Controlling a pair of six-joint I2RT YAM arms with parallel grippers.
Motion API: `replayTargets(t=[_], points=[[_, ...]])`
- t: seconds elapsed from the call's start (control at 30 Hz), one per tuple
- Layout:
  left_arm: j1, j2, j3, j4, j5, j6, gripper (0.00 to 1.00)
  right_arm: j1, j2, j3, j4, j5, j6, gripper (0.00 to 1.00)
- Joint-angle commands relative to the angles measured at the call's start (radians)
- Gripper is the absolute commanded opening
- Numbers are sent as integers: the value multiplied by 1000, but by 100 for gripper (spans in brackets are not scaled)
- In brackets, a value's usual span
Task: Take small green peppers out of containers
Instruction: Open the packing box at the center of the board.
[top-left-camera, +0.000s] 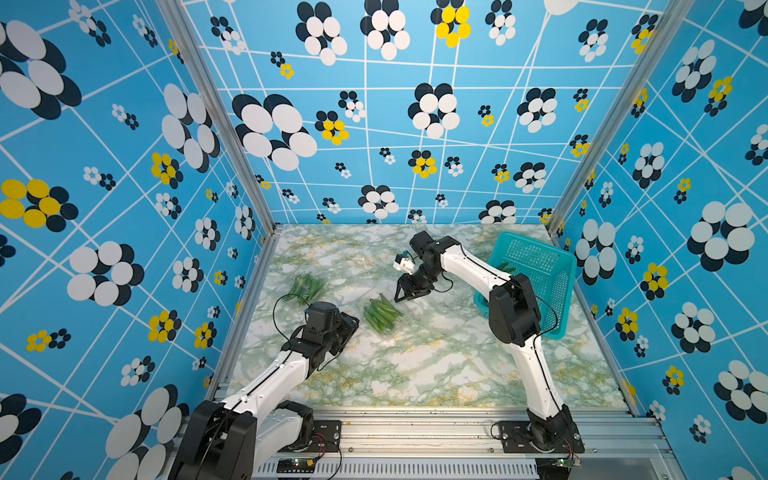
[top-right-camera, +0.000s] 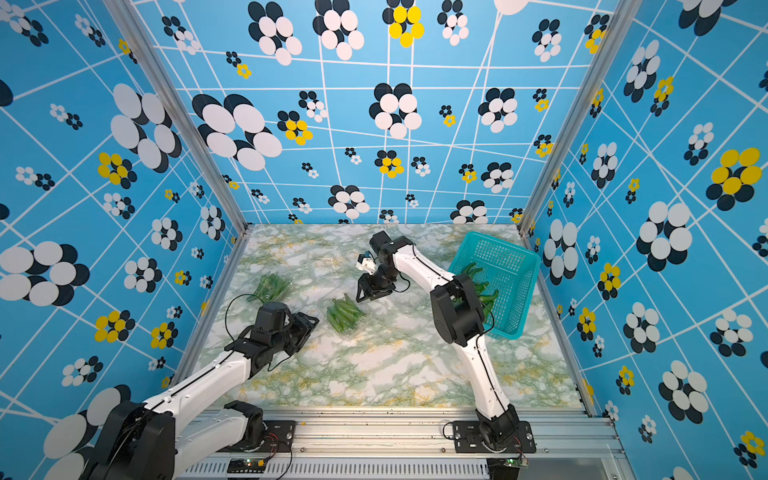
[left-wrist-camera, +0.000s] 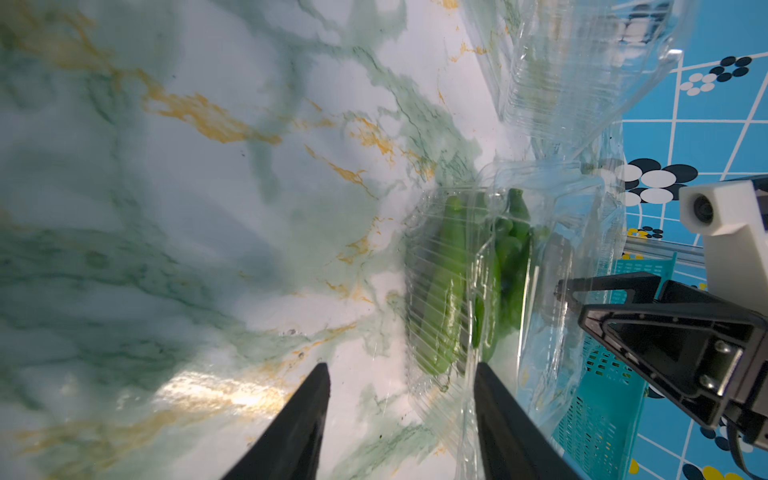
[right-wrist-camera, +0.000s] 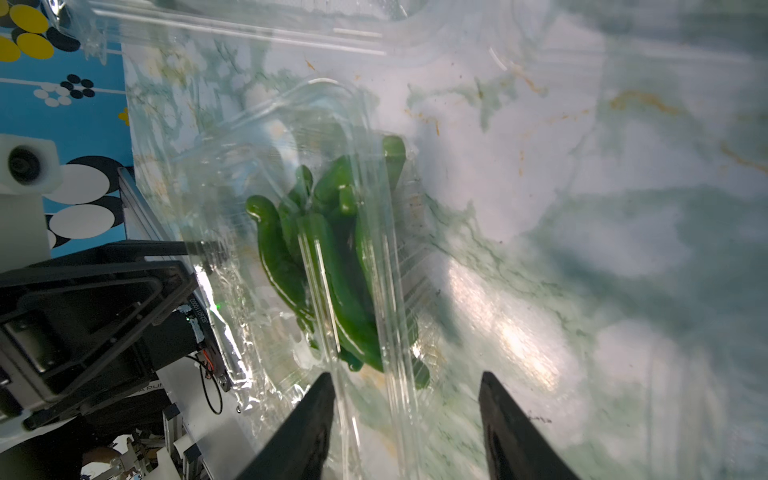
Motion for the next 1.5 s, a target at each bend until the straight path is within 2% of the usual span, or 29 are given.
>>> replayTargets(t=[0.0, 1.47], points=[[12, 32, -7, 50, 19, 20, 57, 1, 11, 24, -37, -7, -7, 58], [23, 140, 5, 175, 46, 23, 56, 1, 32, 49, -48, -30, -3, 57]])
